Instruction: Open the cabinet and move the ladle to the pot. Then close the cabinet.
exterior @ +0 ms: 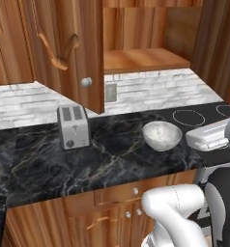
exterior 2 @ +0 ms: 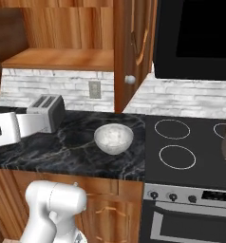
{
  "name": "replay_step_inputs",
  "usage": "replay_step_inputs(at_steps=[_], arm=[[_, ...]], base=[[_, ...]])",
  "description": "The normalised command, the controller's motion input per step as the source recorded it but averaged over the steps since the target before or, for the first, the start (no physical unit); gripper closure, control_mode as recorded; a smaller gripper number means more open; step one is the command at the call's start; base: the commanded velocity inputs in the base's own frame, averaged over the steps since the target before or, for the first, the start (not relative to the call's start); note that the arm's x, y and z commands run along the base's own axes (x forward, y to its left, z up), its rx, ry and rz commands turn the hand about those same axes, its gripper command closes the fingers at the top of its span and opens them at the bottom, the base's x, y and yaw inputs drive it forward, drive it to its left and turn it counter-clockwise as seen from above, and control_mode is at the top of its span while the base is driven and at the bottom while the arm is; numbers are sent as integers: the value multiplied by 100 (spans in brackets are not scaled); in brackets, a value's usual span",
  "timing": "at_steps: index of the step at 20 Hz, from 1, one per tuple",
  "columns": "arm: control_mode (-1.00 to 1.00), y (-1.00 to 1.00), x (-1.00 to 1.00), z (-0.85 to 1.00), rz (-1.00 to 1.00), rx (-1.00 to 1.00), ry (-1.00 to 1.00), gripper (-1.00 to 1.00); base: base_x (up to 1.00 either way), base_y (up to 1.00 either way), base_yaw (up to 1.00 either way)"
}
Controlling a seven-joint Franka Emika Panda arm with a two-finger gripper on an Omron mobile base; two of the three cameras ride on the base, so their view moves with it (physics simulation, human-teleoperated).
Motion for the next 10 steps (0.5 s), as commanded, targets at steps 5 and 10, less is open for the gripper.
replay_step_inputs(at_steps=[5,10], arm=[[100,0,0,0,0,0,0,-100],[100,0,0,0,0,0,0,-100]], base=[[39,0,5],[41,0,4]])
